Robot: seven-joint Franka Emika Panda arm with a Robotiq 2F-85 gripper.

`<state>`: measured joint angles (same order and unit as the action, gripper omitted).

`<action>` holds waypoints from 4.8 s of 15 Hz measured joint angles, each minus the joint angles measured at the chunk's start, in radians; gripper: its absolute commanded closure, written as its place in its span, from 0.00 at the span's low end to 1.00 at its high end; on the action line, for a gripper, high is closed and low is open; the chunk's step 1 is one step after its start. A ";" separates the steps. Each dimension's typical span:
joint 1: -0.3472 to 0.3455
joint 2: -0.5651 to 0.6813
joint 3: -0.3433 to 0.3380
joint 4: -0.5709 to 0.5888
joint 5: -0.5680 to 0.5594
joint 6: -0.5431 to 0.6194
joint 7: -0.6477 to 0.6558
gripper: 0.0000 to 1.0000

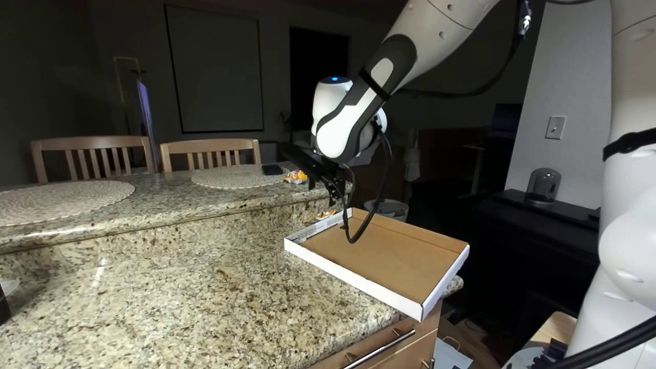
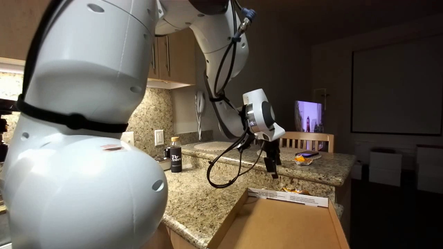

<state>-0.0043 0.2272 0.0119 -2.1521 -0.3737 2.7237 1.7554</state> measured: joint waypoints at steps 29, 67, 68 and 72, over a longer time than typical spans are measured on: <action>0.128 0.055 -0.086 0.093 0.241 -0.175 -0.436 0.00; 0.246 0.456 -0.229 0.488 0.125 -0.340 -0.244 0.98; 0.247 0.453 -0.224 0.485 0.125 -0.340 -0.244 0.98; 0.253 0.431 -0.204 0.455 0.125 -0.341 -0.244 0.98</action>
<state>0.2484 0.6580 -0.1926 -1.6973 -0.2492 2.3828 1.5118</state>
